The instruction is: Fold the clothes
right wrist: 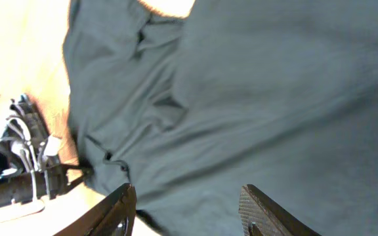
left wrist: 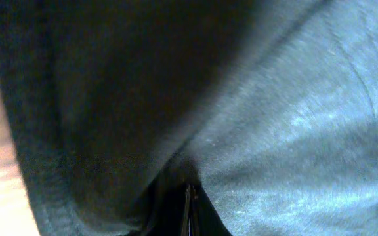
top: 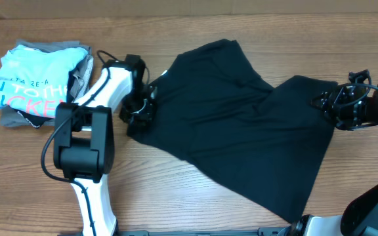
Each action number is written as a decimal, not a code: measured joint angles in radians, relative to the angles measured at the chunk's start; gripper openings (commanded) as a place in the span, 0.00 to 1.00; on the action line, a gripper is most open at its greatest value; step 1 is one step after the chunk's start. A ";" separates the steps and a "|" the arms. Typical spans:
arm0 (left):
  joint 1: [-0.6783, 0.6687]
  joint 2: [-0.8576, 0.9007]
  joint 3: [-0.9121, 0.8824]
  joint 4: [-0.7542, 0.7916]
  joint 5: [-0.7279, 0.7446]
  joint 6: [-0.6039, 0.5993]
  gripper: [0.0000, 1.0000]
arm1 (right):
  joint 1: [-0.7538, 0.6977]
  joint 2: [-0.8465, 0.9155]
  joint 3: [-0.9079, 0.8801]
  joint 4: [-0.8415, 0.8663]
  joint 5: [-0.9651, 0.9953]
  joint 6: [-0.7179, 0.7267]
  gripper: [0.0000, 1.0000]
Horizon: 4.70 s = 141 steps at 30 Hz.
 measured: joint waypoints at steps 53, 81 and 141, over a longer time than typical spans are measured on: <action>0.072 -0.417 -0.088 0.169 0.217 0.183 0.09 | 0.005 -0.008 -0.213 -0.011 0.608 0.346 0.53; 0.157 -0.016 -0.031 0.332 0.094 0.017 0.04 | 0.045 -0.005 -0.180 0.486 0.192 0.228 0.32; 0.066 -0.219 -0.336 0.517 -0.026 0.032 0.04 | 0.118 -0.007 0.077 0.028 0.276 0.242 0.42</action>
